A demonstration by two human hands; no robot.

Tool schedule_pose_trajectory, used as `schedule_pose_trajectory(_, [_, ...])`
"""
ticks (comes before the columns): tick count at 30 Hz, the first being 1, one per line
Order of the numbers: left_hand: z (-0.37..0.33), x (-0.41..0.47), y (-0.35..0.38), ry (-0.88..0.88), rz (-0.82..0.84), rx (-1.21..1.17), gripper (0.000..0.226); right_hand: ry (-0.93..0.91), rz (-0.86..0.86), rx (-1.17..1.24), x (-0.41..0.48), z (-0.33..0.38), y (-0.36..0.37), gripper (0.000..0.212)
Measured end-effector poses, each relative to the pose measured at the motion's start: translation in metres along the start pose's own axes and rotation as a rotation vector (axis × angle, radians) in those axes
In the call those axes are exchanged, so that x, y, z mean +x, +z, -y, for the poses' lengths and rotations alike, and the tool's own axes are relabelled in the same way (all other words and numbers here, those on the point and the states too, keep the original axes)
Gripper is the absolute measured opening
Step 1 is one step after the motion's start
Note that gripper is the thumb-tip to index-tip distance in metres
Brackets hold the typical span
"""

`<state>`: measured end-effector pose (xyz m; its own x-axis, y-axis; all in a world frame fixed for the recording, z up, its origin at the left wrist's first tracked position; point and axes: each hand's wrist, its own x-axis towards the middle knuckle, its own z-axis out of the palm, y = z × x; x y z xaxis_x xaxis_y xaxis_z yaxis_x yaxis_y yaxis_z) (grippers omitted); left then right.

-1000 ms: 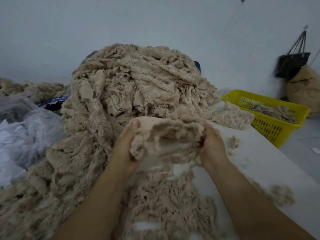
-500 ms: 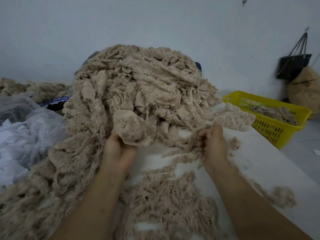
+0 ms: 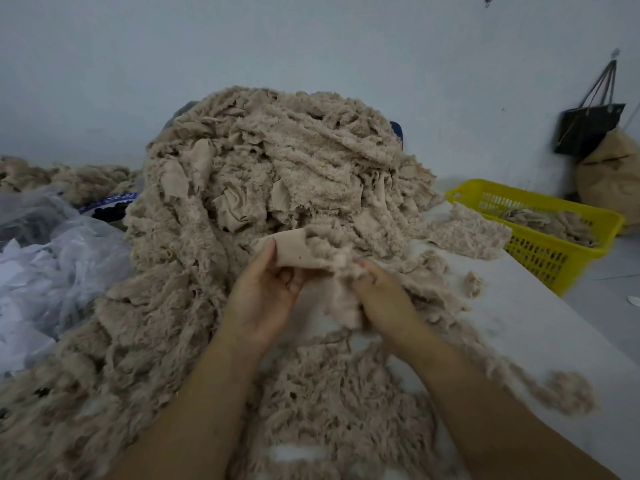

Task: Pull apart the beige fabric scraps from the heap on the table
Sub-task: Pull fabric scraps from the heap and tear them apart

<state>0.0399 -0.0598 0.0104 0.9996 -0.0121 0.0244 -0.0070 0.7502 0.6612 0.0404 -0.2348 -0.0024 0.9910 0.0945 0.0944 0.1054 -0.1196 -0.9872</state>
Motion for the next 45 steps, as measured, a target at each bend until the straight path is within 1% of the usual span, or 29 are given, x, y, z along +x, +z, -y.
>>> schedule_pose_trajectory(3, [-0.002,0.002,-0.002,0.024,-0.035,0.018,0.020,0.144,0.007,0.440,0.001,0.007,-0.009,0.037])
schedule_pose_trajectory(5, [0.002,0.001,0.001,0.016,0.010,0.122,0.020,0.216,0.017,0.580,0.002,0.008,-0.008,0.038])
schedule_pose_trajectory(6, [0.007,-0.001,0.003,0.005,0.053,0.210,0.023,0.239,0.033,0.596,0.003,0.007,-0.007,0.036])
schedule_pose_trajectory(8, [0.017,-0.007,0.005,-0.031,0.121,0.425,0.033,0.224,0.126,0.592,0.003,0.004,-0.007,0.047])
schedule_pose_trajectory(11, [0.026,-0.015,0.002,-0.087,0.141,0.738,0.026,0.141,0.272,0.372,-0.002,0.002,-0.006,0.064])
schedule_pose_trajectory(12, [0.026,-0.017,0.000,-0.075,0.183,0.851,0.017,0.138,0.280,0.301,-0.003,0.001,-0.008,0.061])
schedule_pose_trajectory(14, [0.024,-0.018,0.003,-0.022,0.231,1.033,0.015,0.138,0.239,0.225,-0.001,-0.001,-0.011,0.043])
schedule_pose_trajectory(15, [0.023,-0.020,0.006,-0.018,0.222,1.040,0.014,0.124,0.218,0.209,0.000,-0.002,-0.013,0.037])
schedule_pose_trajectory(16, [0.022,-0.019,0.006,-0.020,0.199,1.019,0.031,0.099,0.211,0.209,-0.001,-0.001,-0.013,0.031])
schedule_pose_trajectory(18, [0.024,-0.011,0.002,-0.066,0.043,0.900,0.067,0.010,0.230,0.186,-0.003,0.000,-0.011,0.013])
schedule_pose_trajectory(19, [0.023,-0.009,0.002,-0.077,-0.037,0.839,0.068,-0.035,0.243,0.146,-0.003,0.000,-0.011,0.005])
schedule_pose_trajectory(21, [0.020,-0.006,0.000,-0.080,-0.130,0.727,0.054,-0.077,0.277,0.068,-0.004,-0.001,-0.008,0.006])
schedule_pose_trajectory(22, [0.020,-0.004,-0.002,-0.074,-0.131,0.693,0.050,-0.073,0.303,0.044,-0.004,0.000,-0.006,0.014])
schedule_pose_trajectory(24, [0.021,-0.004,-0.004,-0.062,-0.038,0.678,0.048,-0.114,0.376,-0.015,-0.007,0.000,-0.004,0.024])
schedule_pose_trajectory(25, [0.024,-0.004,-0.004,-0.061,0.021,0.680,0.046,-0.153,0.358,-0.049,-0.008,0.000,-0.004,0.023])
schedule_pose_trajectory(26, [0.025,-0.004,-0.003,-0.053,0.055,0.684,0.045,-0.172,0.259,-0.036,-0.007,0.002,-0.006,0.022])
schedule_pose_trajectory(27, [0.025,-0.005,-0.002,-0.031,0.067,0.688,0.044,-0.141,0.077,0.063,-0.003,0.006,-0.010,0.022])
schedule_pose_trajectory(29, [0.023,-0.004,0.000,0.028,0.075,0.695,0.048,-0.073,-0.289,0.519,0.008,0.014,-0.028,0.022])
schedule_pose_trajectory(30, [0.021,-0.003,0.000,0.043,0.076,0.690,0.051,-0.123,-0.354,0.751,0.011,0.018,-0.039,0.022])
schedule_pose_trajectory(31, [0.020,-0.002,0.000,0.049,0.067,0.684,0.052,-0.162,-0.375,0.833,0.014,0.018,-0.045,0.030])
schedule_pose_trajectory(32, [0.020,-0.001,-0.001,0.045,0.061,0.690,0.050,-0.153,-0.388,0.759,0.014,0.018,-0.046,0.038])
schedule_pose_trajectory(33, [0.020,0.000,-0.001,0.034,0.060,0.710,0.047,-0.104,-0.401,0.557,0.013,0.013,-0.043,0.039])
schedule_pose_trajectory(34, [0.022,0.000,-0.001,0.025,0.056,0.734,0.042,-0.046,-0.416,0.283,0.013,0.006,-0.039,0.036])
schedule_pose_trajectory(36, [0.025,0.000,-0.003,0.027,0.077,0.796,0.037,-0.052,-0.402,-0.286,0.015,-0.009,-0.036,0.027])
schedule_pose_trajectory(38, [0.026,-0.002,-0.006,0.039,0.098,0.846,0.035,-0.001,-0.191,-0.745,0.015,-0.018,-0.034,0.034])
schedule_pose_trajectory(40, [0.025,-0.002,-0.007,0.034,0.093,0.864,0.033,0.052,-0.087,-1.031,0.014,-0.020,-0.034,0.034])
schedule_pose_trajectory(41, [0.026,-0.003,-0.007,0.026,0.075,0.868,0.033,0.026,-0.086,-1.035,0.013,-0.019,-0.033,0.027])
schedule_pose_trajectory(42, [0.027,-0.003,-0.007,0.019,0.054,0.872,0.035,-0.014,-0.096,-0.942,0.012,-0.015,-0.033,0.020])
schedule_pose_trajectory(45, [0.031,-0.002,-0.005,-0.055,0.059,0.819,0.039,-0.204,-0.166,-0.537,0.005,0.000,-0.023,0.010])
